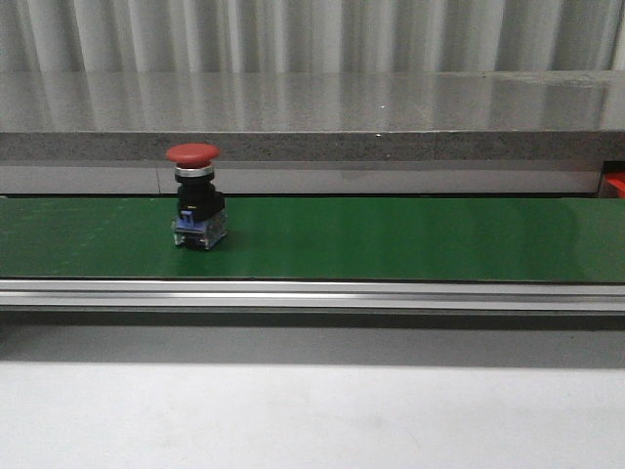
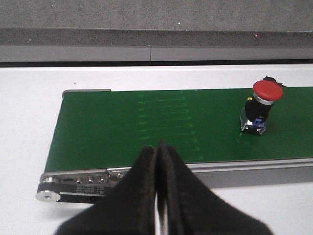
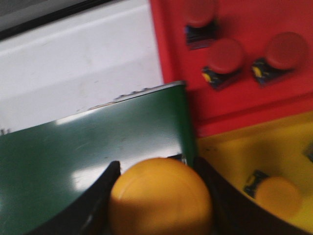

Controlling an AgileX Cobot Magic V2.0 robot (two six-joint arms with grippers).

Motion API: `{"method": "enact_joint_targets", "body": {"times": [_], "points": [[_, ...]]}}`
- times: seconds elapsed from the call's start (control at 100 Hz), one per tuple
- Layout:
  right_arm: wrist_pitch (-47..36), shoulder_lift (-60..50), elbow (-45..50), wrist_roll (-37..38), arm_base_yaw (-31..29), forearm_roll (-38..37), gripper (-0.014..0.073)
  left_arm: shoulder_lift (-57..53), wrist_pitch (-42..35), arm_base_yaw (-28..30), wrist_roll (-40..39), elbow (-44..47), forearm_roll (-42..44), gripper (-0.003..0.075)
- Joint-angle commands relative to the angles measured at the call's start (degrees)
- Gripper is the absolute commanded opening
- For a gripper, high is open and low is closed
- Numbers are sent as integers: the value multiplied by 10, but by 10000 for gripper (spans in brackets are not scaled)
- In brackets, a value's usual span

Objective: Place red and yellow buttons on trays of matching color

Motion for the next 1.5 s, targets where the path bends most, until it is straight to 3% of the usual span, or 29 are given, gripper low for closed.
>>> {"method": "enact_joint_targets", "body": {"times": [0.0, 0.19, 0.38, 0.93, 1.49], "points": [[-59, -21, 2, 22, -55, 9, 78, 2, -38, -4, 0, -15, -15, -20], [-121, -21, 49, 82, -145, 9, 78, 2, -38, -4, 0, -15, -15, -20], [-160, -21, 98, 105, -185, 9, 78, 2, -38, -4, 0, -15, -15, -20], [-336, -15, 239, 113, -207, 0, 76, 2, -38, -4, 0, -15, -15, -20], [-329, 75, 240, 113, -207, -1, 94, 2, -38, -4, 0, -15, -15, -20]]}}
